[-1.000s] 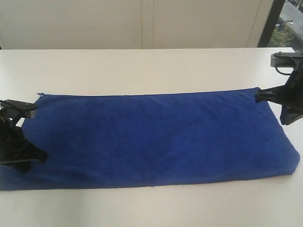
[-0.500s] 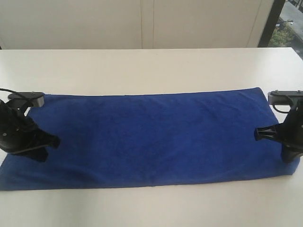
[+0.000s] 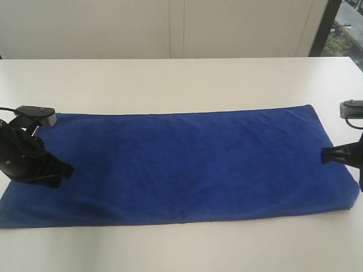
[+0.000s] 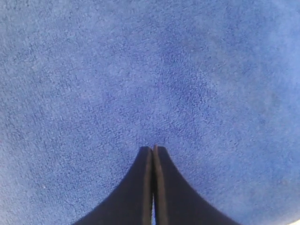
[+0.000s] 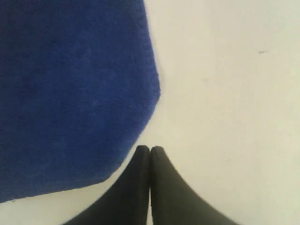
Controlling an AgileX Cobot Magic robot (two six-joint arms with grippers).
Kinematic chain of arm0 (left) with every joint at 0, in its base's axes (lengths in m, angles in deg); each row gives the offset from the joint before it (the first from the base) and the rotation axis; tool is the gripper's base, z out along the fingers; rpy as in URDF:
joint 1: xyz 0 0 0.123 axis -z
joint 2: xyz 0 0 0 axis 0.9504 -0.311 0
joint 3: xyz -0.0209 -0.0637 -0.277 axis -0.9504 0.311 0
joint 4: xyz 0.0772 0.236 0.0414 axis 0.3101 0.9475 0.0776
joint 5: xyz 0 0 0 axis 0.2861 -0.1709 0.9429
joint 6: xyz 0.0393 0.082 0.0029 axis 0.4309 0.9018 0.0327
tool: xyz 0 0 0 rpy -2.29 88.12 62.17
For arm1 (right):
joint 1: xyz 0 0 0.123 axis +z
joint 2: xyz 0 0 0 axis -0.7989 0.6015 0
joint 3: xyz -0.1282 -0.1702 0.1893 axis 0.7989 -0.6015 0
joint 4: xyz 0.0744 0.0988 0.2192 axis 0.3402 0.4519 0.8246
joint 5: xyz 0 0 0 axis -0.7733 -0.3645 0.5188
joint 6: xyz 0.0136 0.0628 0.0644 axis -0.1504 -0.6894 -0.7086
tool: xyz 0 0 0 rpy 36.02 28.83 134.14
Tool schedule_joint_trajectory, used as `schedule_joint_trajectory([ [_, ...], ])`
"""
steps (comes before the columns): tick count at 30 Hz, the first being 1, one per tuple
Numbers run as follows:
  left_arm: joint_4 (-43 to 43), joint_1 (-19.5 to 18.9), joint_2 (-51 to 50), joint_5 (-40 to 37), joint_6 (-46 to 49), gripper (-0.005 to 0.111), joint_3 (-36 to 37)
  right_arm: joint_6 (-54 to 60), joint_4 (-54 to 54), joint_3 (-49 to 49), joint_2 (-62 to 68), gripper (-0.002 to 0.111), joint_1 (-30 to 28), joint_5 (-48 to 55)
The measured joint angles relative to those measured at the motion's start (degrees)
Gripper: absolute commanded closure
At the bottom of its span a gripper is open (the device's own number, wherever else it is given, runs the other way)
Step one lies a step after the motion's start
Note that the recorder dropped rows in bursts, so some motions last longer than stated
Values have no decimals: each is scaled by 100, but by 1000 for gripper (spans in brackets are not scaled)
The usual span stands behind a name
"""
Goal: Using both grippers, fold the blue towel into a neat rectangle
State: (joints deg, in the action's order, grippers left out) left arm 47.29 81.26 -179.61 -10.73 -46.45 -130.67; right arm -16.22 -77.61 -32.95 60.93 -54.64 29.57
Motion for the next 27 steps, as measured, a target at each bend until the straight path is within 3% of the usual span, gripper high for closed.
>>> schedule_joint_trajectory([
  [11, -82, 0, -91, -73, 23, 107, 24, -821, -460, -581, 193, 108, 0, -764],
  [27, -198, 0, -91, -120, 22, 107, 24, -725, 53, -650, 325, 108, 0, -1580],
])
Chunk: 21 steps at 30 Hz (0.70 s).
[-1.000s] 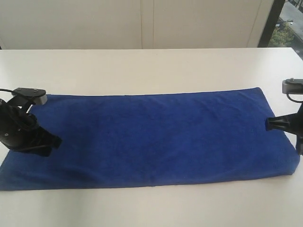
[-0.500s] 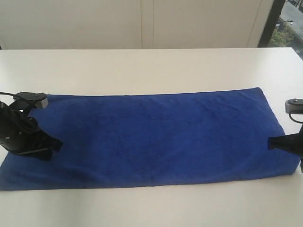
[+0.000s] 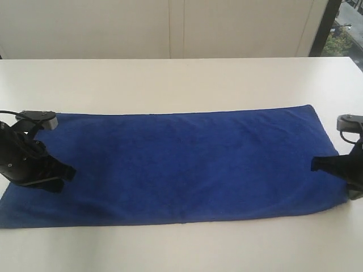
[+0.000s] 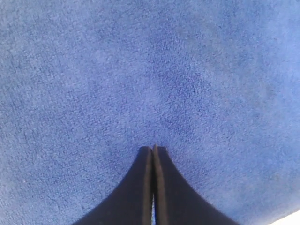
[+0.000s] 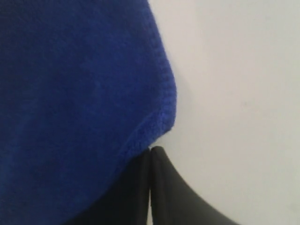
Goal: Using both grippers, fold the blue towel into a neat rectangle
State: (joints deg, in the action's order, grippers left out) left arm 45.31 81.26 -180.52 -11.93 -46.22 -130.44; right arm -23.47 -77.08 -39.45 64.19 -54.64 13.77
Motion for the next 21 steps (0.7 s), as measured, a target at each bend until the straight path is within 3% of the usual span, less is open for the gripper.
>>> schedule_joint_trajectory([
  [8, -14, 0, 0, 0, 0, 107, 0, 1356, 1745, 0, -76, 106, 0, -623],
  [21, -14, 0, 0, -10, 0, 107, 0, 1554, 2270, 0, -76, 63, 0, -760],
])
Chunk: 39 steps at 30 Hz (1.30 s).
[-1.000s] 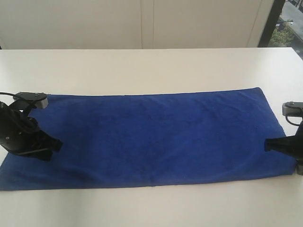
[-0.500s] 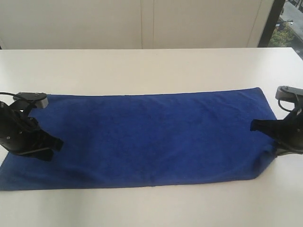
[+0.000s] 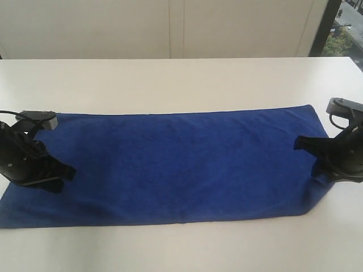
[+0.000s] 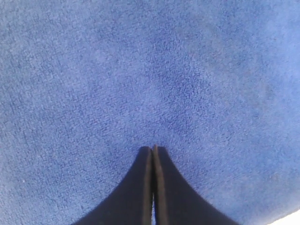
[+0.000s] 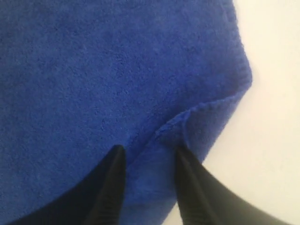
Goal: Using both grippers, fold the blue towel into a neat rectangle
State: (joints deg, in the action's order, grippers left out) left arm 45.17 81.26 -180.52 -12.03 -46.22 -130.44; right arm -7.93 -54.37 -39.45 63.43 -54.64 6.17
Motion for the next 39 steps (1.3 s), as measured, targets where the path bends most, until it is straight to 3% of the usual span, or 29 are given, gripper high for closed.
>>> schedule_joint_trajectory([
  [3, 0, 0, 0, 0, 0, 107, 0, -235, 0, 11, 0, 59, 0, 63],
  [28, 0, 0, 0, 0, 0, 107, 0, -763, 106, 20, -76, 59, 0, 266],
  [30, 0, 0, 0, 0, 0, 107, 0, -508, 410, 20, -226, 59, 0, 224],
  [34, 0, 0, 0, -11, 0, 107, 0, 1170, 1975, 20, -427, 59, 0, 167],
  [39, 0, 0, 0, -11, 0, 107, 0, 1569, 2306, 22, -427, 59, 0, 225],
])
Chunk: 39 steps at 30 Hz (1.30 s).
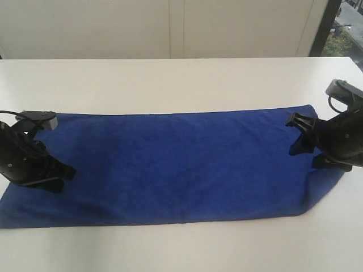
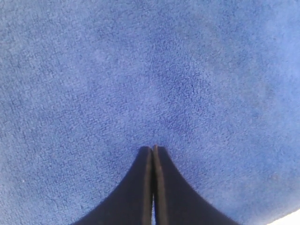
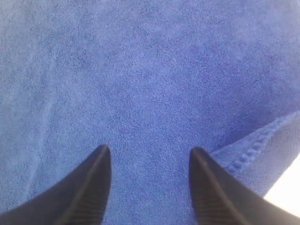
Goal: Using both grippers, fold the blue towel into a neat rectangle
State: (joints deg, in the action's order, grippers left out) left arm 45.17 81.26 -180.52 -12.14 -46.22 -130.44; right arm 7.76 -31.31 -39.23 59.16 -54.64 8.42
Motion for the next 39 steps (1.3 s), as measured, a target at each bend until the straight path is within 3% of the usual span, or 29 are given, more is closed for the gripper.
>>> schedule_joint_trajectory([
  [14, 0, 0, 0, 10, 0, 107, 0, -54, -209, 657, -658, 59, 0, 542],
  [17, 0, 0, 0, 10, 0, 107, 0, -699, -812, 681, -745, 59, 0, 901],
  [24, 0, 0, 0, 10, 0, 107, 0, -3383, -3182, 670, -743, 59, 0, 1320],
  [32, 0, 0, 0, 94, 0, 107, 0, -3648, -3285, 284, -743, 59, 0, 1079],
  [39, 0, 0, 0, 111, 0, 107, 0, -3663, -2509, -9, -528, 59, 0, 327],
])
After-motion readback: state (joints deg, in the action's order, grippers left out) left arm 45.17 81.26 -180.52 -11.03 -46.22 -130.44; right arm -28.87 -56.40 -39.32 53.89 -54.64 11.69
